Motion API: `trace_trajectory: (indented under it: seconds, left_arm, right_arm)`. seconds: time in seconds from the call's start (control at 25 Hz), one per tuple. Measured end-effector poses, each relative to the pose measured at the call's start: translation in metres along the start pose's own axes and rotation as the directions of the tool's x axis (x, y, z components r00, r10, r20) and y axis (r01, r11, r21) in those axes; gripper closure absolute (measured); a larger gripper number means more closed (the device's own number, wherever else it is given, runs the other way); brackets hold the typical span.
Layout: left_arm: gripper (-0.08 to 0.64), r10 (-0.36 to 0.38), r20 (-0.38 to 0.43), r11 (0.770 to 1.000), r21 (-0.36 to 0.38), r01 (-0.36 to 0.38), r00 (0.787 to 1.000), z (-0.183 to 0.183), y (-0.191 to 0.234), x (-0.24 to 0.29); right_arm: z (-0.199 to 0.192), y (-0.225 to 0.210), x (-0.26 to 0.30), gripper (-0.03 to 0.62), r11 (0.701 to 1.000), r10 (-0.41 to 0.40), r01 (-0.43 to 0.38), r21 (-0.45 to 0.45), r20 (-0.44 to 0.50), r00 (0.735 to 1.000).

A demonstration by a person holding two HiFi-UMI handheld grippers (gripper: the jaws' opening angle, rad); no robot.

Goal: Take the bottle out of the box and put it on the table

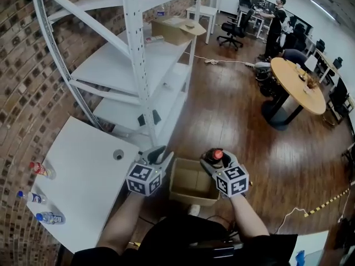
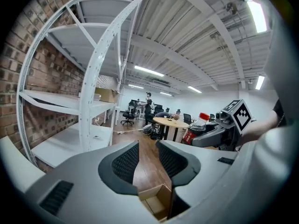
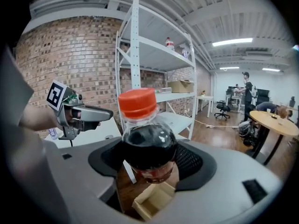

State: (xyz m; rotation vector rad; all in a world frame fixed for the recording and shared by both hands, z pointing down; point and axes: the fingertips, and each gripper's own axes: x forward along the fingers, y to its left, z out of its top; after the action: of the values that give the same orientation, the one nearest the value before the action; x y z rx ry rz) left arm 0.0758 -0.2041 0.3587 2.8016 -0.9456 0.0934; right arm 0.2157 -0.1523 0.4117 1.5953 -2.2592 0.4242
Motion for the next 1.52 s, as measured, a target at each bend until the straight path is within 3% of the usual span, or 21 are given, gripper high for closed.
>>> trace_trajectory:
  seconds: [0.2, 0.36, 0.48, 0.64, 0.76, 0.88, 1.12, 1.36, 1.44, 1.52]
  left_arm:
    - [0.422, 0.129, 0.032, 0.991, 0.021, -0.13, 0.991, 0.007, 0.04, -0.054]
    - [0.422, 0.252, 0.037, 0.968, 0.0, -0.252, 0.967, 0.004, 0.08, -0.111]
    - [0.423, 0.352, 0.029, 0.936, -0.025, -0.352, 0.935, -0.002, 0.106, -0.163]
    - [0.423, 0.489, 0.035, 0.872, -0.036, -0.488, 0.872, -0.01, 0.137, -0.242]
    - [0.422, 0.593, 0.039, 0.805, -0.054, -0.591, 0.804, -0.016, 0.156, -0.305]
    - [0.422, 0.691, 0.044, 0.723, -0.074, -0.687, 0.722, -0.022, 0.169, -0.365]
    - [0.422, 0.851, 0.025, 0.522, -0.144, -0.841, 0.525, -0.045, 0.181, -0.474]
    - [0.422, 0.933, 0.014, 0.355, -0.192, -0.915, 0.359, -0.055, 0.2, -0.544]
    - [0.422, 0.947, 0.014, 0.317, -0.199, -0.927, 0.321, -0.054, 0.208, -0.555]
    - [0.422, 0.954, 0.021, 0.297, -0.199, -0.934, 0.299, -0.048, 0.221, -0.56]
  right_arm:
    - [0.021, 0.059, 0.038, 0.27, 0.988, 0.125, -0.126, -0.087, -0.013, 0.992]
    - [0.035, 0.118, 0.068, 0.271, 0.96, 0.237, -0.238, -0.148, -0.024, 0.971]
    - [0.042, 0.172, 0.09, 0.27, 0.921, 0.321, -0.322, -0.221, -0.042, 0.946]
    - [0.044, 0.253, 0.118, 0.27, 0.848, 0.447, -0.448, -0.282, -0.072, 0.892]
    - [0.041, 0.315, 0.133, 0.27, 0.777, 0.535, -0.541, -0.321, -0.114, 0.837]
    - [0.041, 0.375, 0.146, 0.27, 0.699, 0.62, -0.632, -0.336, -0.157, 0.769]
    - [0.042, 0.497, 0.166, 0.27, 0.491, 0.754, -0.783, -0.382, -0.265, 0.602]
    - [0.039, 0.585, 0.188, 0.27, 0.303, 0.808, -0.862, -0.406, -0.371, 0.458]
    - [0.041, 0.605, 0.195, 0.27, 0.25, 0.818, -0.876, -0.412, -0.395, 0.419]
    - [0.05, 0.621, 0.206, 0.27, 0.22, 0.825, -0.879, -0.422, -0.401, 0.399]
